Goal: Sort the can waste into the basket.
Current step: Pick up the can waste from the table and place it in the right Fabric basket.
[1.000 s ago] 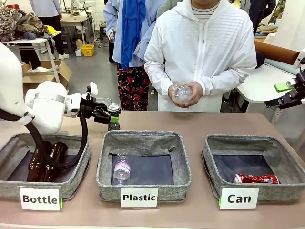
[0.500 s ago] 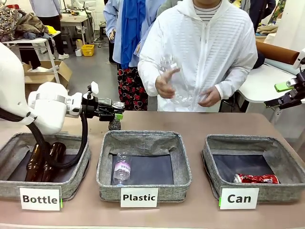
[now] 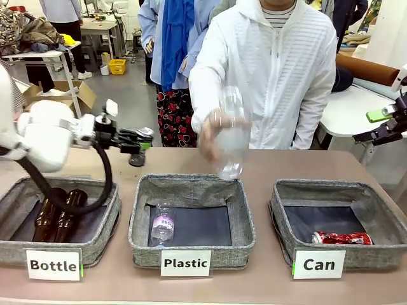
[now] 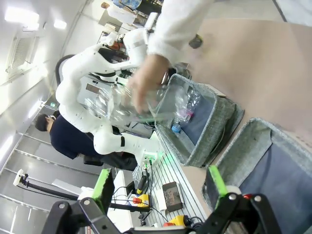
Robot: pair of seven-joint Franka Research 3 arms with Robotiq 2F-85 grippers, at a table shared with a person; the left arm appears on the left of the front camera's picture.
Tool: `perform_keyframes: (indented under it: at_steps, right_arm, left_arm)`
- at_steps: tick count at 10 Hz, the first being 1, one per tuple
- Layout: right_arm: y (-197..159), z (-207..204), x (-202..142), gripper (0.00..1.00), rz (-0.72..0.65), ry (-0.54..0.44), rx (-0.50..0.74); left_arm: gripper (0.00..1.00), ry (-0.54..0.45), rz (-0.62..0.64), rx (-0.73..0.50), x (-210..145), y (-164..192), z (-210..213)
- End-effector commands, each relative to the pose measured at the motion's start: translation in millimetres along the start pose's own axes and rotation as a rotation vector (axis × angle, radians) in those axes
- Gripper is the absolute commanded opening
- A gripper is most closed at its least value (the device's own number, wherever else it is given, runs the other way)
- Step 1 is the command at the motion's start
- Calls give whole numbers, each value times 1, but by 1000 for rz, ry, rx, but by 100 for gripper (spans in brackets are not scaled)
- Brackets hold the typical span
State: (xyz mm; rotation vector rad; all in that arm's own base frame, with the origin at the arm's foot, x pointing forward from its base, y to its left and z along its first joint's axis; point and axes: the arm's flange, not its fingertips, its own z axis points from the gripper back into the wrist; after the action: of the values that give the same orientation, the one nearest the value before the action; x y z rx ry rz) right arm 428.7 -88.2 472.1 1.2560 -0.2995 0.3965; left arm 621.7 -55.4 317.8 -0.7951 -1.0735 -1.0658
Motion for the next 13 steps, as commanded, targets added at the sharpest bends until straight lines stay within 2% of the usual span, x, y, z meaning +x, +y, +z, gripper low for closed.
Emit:
perform_keyframes:
  at_steps: [1,2,3,5,6,7,8,11,12,13]
  right_arm:
    - [1,2,-1,100,19,4,-6]
    - [1,2,-1,100,19,4,-6]
    - [1,2,-1,100,19,4,-6]
    - [1,2,-1,100,19,4,-6]
    - [1,2,-1,100,19,4,-6]
    - [1,2,-1,100,19,4,-6]
    - [1,2,-1,100,19,4,-6]
    - [1,2,-1,100,19,4,-6]
    - [1,2,-1,100,19,4,-6]
    - [0,0,0,100,0,0,0]
  left_arm:
    - [0,-27,-30,-56,33,-45,119]
    - [0,-81,-69,-135,40,-84,164]
    - [0,-131,-105,-201,41,-114,184]
    - [0,-176,-162,-369,34,-164,181]
    - [0,-170,-243,-446,31,-197,179]
    - [0,-157,-309,-336,32,-210,178]
    - [0,-176,-166,-386,39,-183,191]
    - [0,-176,-166,-386,39,-183,191]
    - [37,-163,-198,-393,33,-191,187]
    - [37,-116,-197,-322,53,-215,150]
